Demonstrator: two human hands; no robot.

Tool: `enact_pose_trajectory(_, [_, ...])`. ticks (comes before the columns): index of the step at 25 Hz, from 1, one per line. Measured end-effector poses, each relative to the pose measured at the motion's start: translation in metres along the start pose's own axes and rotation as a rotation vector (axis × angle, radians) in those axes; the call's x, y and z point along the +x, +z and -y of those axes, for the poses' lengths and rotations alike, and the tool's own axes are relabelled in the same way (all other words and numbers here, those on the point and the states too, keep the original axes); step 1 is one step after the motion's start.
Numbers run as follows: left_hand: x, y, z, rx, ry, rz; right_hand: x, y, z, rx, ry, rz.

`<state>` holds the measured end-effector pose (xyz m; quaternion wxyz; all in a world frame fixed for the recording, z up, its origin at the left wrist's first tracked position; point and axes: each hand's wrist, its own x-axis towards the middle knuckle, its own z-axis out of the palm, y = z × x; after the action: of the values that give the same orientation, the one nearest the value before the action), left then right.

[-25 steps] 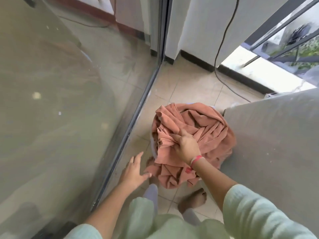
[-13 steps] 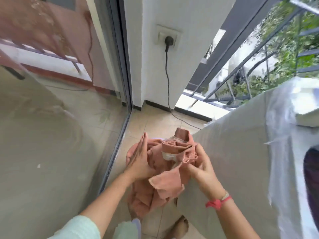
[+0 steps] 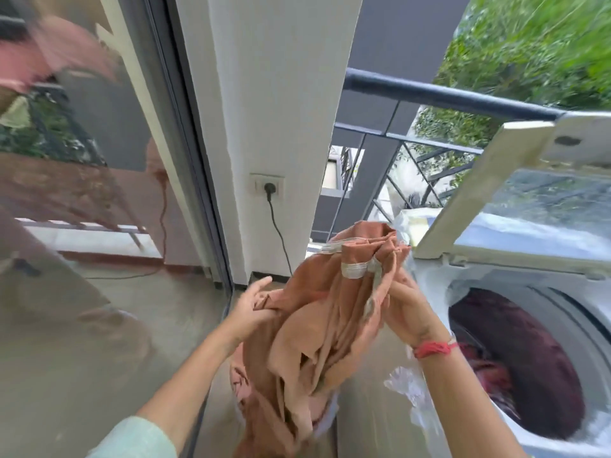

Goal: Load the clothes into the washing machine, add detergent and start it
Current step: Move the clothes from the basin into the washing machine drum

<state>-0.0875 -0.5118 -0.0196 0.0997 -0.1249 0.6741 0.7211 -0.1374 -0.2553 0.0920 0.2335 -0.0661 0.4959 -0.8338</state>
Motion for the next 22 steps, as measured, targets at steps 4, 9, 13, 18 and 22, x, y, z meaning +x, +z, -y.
enact_pose_trajectory(4, [-0.025,-0.007,-0.047,-0.218,0.028,0.262,-0.004,0.018,0.014,-0.051,-0.134,-0.048])
enact_pose_trajectory(9, [-0.041,0.017,-0.087,-0.110,0.279,0.029,0.006,0.044,0.020,0.242,-0.262,-0.466])
enact_pose_trajectory(13, [-0.041,0.061,-0.097,0.200,0.407,0.045,0.004,0.054,0.044,0.534,-0.077,-0.472])
enact_pose_trajectory(18, [-0.023,0.114,-0.124,0.540,0.630,0.028,-0.021,0.041,0.098,0.537,-0.135,-0.403])
enact_pose_trajectory(22, [-0.008,0.193,-0.148,0.558,0.782,0.168,-0.054,0.007,0.132,0.486,-0.231,-0.453])
